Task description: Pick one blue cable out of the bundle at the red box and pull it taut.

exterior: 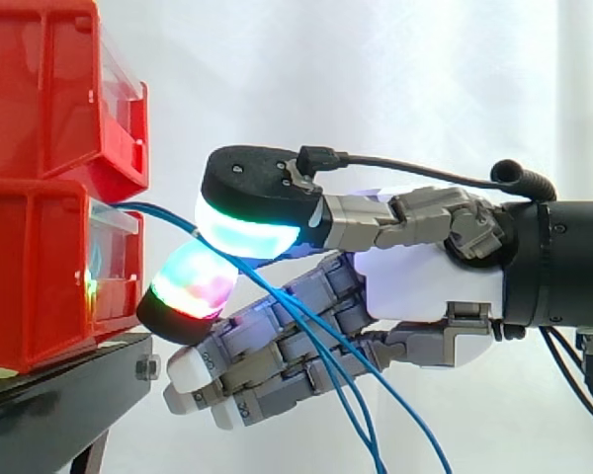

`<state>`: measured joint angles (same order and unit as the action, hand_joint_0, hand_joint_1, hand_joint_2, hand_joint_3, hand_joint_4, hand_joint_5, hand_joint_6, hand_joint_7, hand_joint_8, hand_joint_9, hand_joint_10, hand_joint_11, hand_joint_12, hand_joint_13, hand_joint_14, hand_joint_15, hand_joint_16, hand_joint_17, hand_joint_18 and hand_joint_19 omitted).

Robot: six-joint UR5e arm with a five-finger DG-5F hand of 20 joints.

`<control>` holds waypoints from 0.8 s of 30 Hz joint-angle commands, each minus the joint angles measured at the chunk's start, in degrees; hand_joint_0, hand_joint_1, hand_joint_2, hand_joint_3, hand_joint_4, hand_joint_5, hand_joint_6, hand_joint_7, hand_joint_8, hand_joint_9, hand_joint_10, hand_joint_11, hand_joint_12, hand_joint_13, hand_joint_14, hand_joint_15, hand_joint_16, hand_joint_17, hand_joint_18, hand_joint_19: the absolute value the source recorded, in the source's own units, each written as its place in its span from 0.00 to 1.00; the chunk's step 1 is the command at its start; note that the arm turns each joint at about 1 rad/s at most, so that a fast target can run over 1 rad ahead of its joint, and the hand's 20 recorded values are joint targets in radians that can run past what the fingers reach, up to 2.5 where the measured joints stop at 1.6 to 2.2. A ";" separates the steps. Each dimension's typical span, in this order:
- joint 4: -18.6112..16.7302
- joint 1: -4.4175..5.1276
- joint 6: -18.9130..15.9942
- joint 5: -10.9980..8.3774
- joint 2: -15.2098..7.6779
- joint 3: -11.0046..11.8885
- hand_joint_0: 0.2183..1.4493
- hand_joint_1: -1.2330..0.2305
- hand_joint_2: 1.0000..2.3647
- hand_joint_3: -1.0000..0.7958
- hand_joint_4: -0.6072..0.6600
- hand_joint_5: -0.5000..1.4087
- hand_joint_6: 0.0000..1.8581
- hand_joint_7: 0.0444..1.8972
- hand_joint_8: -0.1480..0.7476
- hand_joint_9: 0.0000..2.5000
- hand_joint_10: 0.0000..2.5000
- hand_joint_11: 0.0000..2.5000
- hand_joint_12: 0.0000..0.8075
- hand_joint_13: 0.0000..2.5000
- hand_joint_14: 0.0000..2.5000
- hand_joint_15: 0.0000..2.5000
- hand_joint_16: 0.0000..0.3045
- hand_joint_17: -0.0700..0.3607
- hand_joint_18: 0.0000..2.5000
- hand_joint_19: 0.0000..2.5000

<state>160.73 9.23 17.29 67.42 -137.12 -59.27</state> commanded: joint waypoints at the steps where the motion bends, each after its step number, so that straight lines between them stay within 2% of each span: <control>1: -0.24 0.00 0.47 0.08 0.01 0.12 0.30 0.35 0.01 0.33 0.70 0.17 0.37 0.63 0.54 0.27 0.01 0.20 0.51 0.18 0.00 0.03 0.23 0.53 0.16 0.04; 9: -3.32 0.00 2.49 -0.44 -0.25 -0.76 0.31 0.35 0.01 0.38 0.68 0.17 0.38 0.64 0.54 0.28 0.01 0.20 0.51 0.18 0.00 0.03 0.23 0.52 0.16 0.04; 13: -3.41 0.00 2.49 -0.44 -0.17 -0.76 0.31 0.35 0.01 0.41 0.68 0.16 0.40 0.63 0.54 0.28 0.01 0.20 0.51 0.18 0.00 0.03 0.23 0.52 0.16 0.04; 17: -3.15 0.00 2.31 -0.44 -0.17 -0.76 0.28 0.39 0.01 0.35 0.70 0.16 0.39 0.60 0.55 0.28 0.00 0.20 0.52 0.17 0.00 0.03 0.23 0.53 0.15 0.05; 24: -3.06 0.00 2.22 -0.44 -0.17 -0.32 0.25 0.44 0.00 0.31 0.70 0.17 0.37 0.63 0.56 0.28 0.01 0.20 0.53 0.17 0.00 0.03 0.24 0.54 0.15 0.05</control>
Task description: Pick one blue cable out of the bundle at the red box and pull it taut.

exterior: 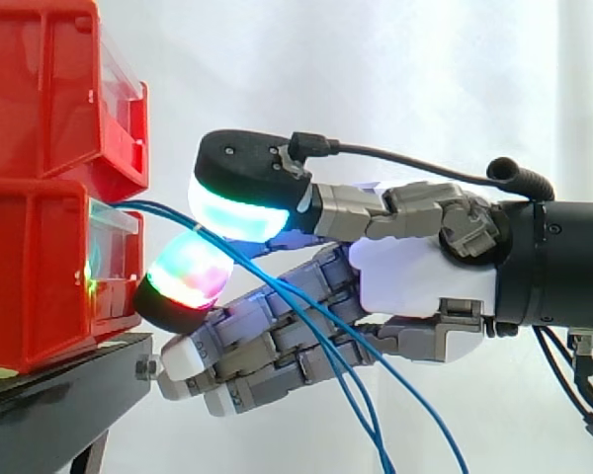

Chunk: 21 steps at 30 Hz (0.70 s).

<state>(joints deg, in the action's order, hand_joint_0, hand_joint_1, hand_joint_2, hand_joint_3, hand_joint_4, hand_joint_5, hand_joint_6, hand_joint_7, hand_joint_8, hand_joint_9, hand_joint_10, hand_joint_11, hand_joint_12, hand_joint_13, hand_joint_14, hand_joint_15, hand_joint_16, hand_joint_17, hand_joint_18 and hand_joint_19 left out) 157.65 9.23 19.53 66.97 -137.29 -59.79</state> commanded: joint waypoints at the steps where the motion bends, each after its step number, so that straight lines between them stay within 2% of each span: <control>1: 0.03 0.00 -0.02 0.00 0.00 0.29 0.25 0.44 0.00 0.30 0.70 0.18 0.37 0.64 0.56 0.28 0.01 0.20 0.53 0.17 0.00 0.03 0.24 0.54 0.15 0.06; 8: 0.29 0.00 -0.02 0.00 0.00 0.20 0.30 0.44 0.01 0.37 0.71 0.19 0.36 0.66 0.55 0.30 0.01 0.21 0.51 0.18 0.00 0.03 0.23 0.52 0.15 0.06; 16: 0.29 -0.09 -0.02 0.00 0.00 0.29 0.30 0.44 0.01 0.43 0.71 0.19 0.35 0.68 0.56 0.32 0.01 0.21 0.51 0.19 0.00 0.03 0.23 0.52 0.15 0.05; 21: 0.12 -0.09 -0.02 0.00 0.00 0.20 0.29 0.40 0.01 0.46 0.72 0.19 0.37 0.67 0.56 0.32 0.01 0.21 0.51 0.19 0.00 0.03 0.23 0.52 0.16 0.05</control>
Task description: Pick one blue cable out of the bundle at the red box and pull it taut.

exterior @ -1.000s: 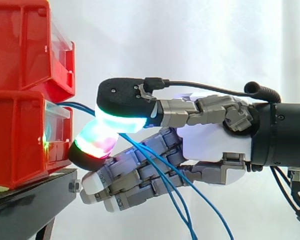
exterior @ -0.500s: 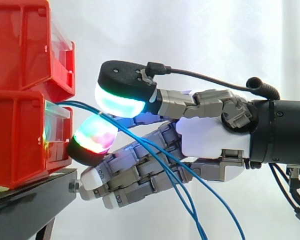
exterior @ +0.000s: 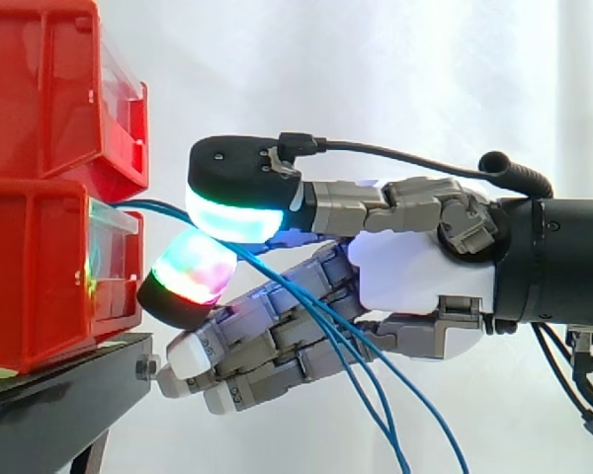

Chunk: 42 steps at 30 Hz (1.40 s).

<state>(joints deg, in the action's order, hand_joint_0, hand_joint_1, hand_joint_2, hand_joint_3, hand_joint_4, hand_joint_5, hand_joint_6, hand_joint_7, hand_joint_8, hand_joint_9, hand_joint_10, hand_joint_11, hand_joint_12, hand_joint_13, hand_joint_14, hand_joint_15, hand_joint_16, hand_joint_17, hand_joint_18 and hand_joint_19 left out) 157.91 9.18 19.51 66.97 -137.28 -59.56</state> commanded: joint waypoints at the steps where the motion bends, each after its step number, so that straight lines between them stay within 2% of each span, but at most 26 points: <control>1: -0.14 0.05 0.00 0.00 0.00 -0.03 0.29 0.40 0.01 0.46 0.72 0.19 0.37 0.67 0.56 0.32 0.01 0.21 0.51 0.19 0.00 0.04 0.23 0.52 0.16 0.05; 18: 0.56 -0.04 -0.26 0.00 0.09 0.05 0.30 0.37 0.01 0.45 0.73 0.18 0.38 0.65 0.56 0.32 0.01 0.23 0.51 0.20 0.00 0.04 0.22 0.52 0.17 0.05; 22: 0.91 -0.04 -1.05 0.26 0.17 0.05 0.30 0.37 0.01 0.45 0.73 0.18 0.38 0.65 0.56 0.33 0.01 0.27 0.52 0.20 0.00 0.04 0.22 0.52 0.17 0.05; 26: 3.81 -0.04 -2.37 0.26 0.17 0.49 0.30 0.37 0.01 0.45 0.73 0.18 0.38 0.65 0.56 0.34 0.01 0.28 0.52 0.20 0.00 0.04 0.22 0.52 0.17 0.05; 30: 9.96 -0.04 -3.16 0.09 0.97 1.64 0.30 0.37 0.01 0.45 0.73 0.18 0.38 0.65 0.56 0.35 0.01 0.30 0.52 0.20 0.00 0.05 0.23 0.52 0.18 0.05; 35: 11.54 -0.04 -3.16 0.09 1.84 1.72 0.30 0.37 0.01 0.45 0.73 0.18 0.38 0.65 0.56 0.36 0.01 0.36 0.52 0.20 0.00 0.05 0.23 0.52 0.18 0.05; 38: 12.07 -0.04 -3.16 0.26 2.28 1.72 0.30 0.37 0.01 0.45 0.72 0.18 0.38 0.64 0.55 0.38 0.01 0.43 0.52 0.21 0.00 0.05 0.23 0.52 0.18 0.05; 42: 13.57 -0.04 -2.99 0.26 3.34 1.72 0.30 0.37 0.01 0.45 0.72 0.18 0.38 0.64 0.55 0.39 0.01 0.45 0.52 0.21 0.00 0.05 0.22 0.52 0.18 0.05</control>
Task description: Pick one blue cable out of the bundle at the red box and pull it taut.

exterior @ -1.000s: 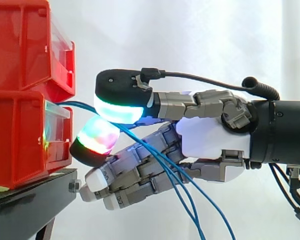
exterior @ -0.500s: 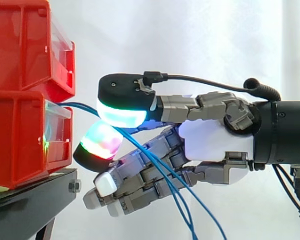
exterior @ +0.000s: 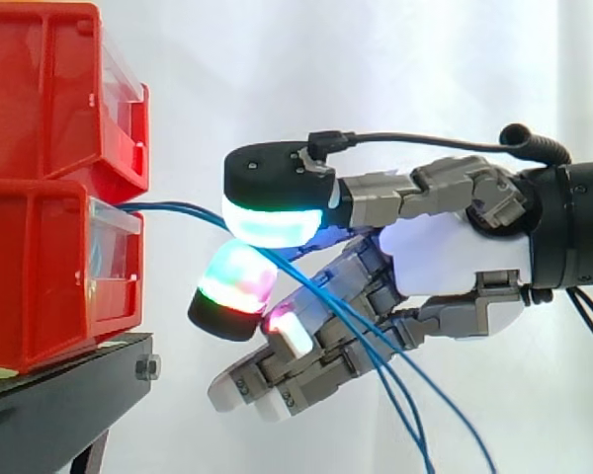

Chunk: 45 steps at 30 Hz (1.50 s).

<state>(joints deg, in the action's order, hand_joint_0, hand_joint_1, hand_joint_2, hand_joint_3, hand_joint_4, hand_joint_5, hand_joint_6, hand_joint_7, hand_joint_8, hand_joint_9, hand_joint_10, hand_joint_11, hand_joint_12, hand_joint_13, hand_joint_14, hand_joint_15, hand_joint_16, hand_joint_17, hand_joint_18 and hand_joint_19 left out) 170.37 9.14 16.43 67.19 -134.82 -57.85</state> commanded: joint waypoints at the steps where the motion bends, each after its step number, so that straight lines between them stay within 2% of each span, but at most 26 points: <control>1: 1.10 0.00 0.09 0.05 0.88 0.02 0.30 0.37 0.01 0.45 0.72 0.18 0.38 0.64 0.55 0.39 0.01 0.45 0.52 0.21 0.00 0.06 0.22 0.52 0.18 0.05; 3: 2.42 0.00 0.53 0.13 1.67 0.02 0.30 0.37 0.01 0.45 0.72 0.18 0.38 0.65 0.54 0.39 0.01 0.47 0.52 0.21 0.00 0.06 0.22 0.52 0.18 0.05; 10: 3.48 -0.18 0.88 -0.66 1.84 1.16 0.30 0.37 0.01 0.44 0.72 0.18 0.38 0.64 0.53 0.40 0.01 0.51 0.53 0.22 0.00 0.06 0.22 0.52 0.18 0.05; 12: 4.36 -0.18 0.97 -0.66 1.84 1.78 0.30 0.37 0.01 0.44 0.72 0.18 0.38 0.64 0.53 0.41 0.01 0.56 0.53 0.22 0.00 0.07 0.22 0.52 0.18 0.05; 19: 9.89 -0.53 1.23 -0.57 1.84 4.24 0.30 0.36 0.01 0.44 0.72 0.18 0.38 0.63 0.52 0.41 0.01 0.57 0.53 0.22 0.00 0.07 0.23 0.52 0.19 0.05; 25: 12.53 -0.79 1.41 -0.57 1.84 5.73 0.31 0.33 0.01 0.43 0.72 0.18 0.38 0.63 0.52 0.41 0.01 0.57 0.53 0.22 0.00 0.07 0.23 0.52 0.19 0.05; 29: 13.58 -0.79 1.41 -0.66 1.93 5.73 0.31 0.30 0.01 0.42 0.72 0.18 0.39 0.64 0.52 0.41 0.01 0.57 0.53 0.23 0.00 0.07 0.23 0.52 0.19 0.05; 37: 13.58 -0.79 1.15 -0.83 1.84 5.91 0.30 0.32 0.01 0.45 0.71 0.17 0.40 0.63 0.52 0.41 0.01 0.57 0.53 0.23 0.00 0.07 0.23 0.52 0.19 0.06; 41: 13.23 -0.35 0.80 -1.36 1.84 4.59 0.28 0.35 0.02 0.47 0.71 0.17 0.40 0.63 0.53 0.42 0.01 0.57 0.53 0.22 0.00 0.07 0.23 0.52 0.19 0.06; 42: 12.71 -0.26 0.44 -1.80 1.84 4.06 0.28 0.36 0.01 0.47 0.71 0.17 0.41 0.64 0.53 0.42 0.01 0.56 0.53 0.22 0.00 0.07 0.23 0.52 0.18 0.06; 43: 8.66 0.09 -2.46 -3.91 1.84 2.13 0.28 0.36 0.02 0.47 0.71 0.17 0.41 0.64 0.53 0.42 0.01 0.56 0.53 0.22 0.00 0.07 0.23 0.52 0.18 0.07; 45: 6.82 0.26 -3.34 -4.61 1.84 1.42 0.28 0.38 0.01 0.49 0.73 0.18 0.41 0.63 0.56 0.42 0.00 0.56 0.56 0.22 0.00 0.07 0.24 0.55 0.19 0.07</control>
<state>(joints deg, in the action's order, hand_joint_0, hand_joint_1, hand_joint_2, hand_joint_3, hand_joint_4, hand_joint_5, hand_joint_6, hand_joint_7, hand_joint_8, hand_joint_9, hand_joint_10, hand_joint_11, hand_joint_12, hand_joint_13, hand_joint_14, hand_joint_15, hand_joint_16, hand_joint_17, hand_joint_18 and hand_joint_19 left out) 182.23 9.00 16.00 64.69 -132.98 -54.30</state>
